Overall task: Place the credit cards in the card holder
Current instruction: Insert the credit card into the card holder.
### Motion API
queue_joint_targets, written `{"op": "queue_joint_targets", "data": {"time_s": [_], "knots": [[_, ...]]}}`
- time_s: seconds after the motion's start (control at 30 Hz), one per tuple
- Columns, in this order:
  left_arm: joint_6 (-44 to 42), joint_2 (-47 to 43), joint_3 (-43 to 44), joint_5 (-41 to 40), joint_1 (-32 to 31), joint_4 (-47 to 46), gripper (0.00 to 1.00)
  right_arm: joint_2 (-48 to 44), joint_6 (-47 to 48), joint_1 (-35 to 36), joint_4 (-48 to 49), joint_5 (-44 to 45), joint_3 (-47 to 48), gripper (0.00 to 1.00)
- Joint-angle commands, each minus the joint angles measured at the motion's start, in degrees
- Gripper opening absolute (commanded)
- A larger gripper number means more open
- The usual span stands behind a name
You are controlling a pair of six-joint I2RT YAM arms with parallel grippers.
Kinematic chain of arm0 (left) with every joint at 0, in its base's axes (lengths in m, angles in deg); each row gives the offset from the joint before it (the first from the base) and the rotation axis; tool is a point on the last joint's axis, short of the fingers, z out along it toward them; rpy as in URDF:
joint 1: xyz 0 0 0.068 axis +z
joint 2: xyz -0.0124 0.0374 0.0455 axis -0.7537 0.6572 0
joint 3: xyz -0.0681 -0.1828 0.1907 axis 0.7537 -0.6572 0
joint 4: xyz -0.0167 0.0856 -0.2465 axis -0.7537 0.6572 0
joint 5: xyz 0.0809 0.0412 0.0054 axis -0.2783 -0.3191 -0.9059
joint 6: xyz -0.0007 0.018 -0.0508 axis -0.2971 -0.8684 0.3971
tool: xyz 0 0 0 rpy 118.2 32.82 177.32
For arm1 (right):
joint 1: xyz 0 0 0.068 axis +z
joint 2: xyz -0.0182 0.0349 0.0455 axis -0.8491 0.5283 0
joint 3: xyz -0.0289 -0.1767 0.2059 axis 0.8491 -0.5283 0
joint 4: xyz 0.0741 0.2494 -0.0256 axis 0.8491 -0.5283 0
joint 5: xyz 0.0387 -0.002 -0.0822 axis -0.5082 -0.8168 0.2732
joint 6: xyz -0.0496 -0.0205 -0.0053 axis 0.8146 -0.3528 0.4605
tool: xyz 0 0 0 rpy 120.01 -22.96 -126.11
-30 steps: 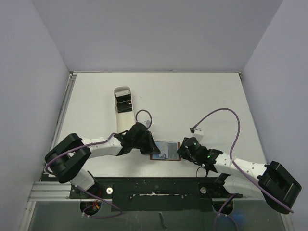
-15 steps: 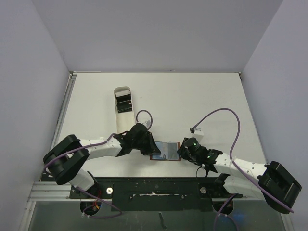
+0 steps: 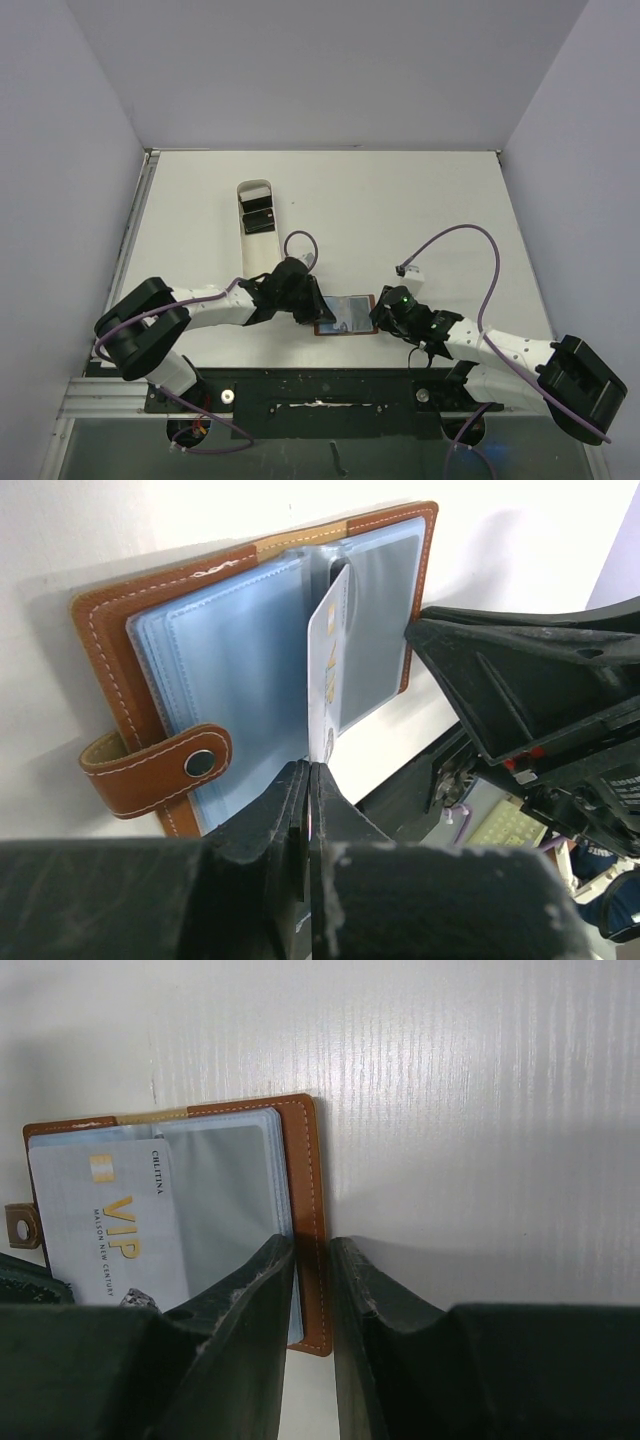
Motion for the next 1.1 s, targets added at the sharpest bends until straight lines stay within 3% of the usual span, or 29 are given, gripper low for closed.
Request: {"op": "queue_joint_targets", "data": {"time_s": [0.0, 0.3, 0.53, 0.7, 1.07], "knots": [[2.09, 0.56, 0.76, 0.64, -0.51, -6.27, 0.00, -0.77, -0.94, 1.16, -0.18, 0.67, 0.71, 0.22], [-0.53, 1.93, 3.62, -0.50, -0.46, -2.47, 0.00, -5.96, -6.29, 2.10, -0.07, 0.01, -3.01, 0.21], [-6.86, 2.16, 7.31, 0.50, -0.37, 7.51, 0.00, -9.25, -6.72, 2.29, -2.93, 1.72, -3.08, 0.21], [-4.13, 3.32, 5.47, 5.01, -0.51, 1.90, 0.00, -8.56, -6.77, 2.34, -2.32, 1.68, -3.14, 0.20], [-2.38, 4.09, 3.53, 4.00, -0.97, 0.11, 0.00, -10.39, -7.22, 2.82, -4.31, 1.62, -2.30, 0.21]]}}
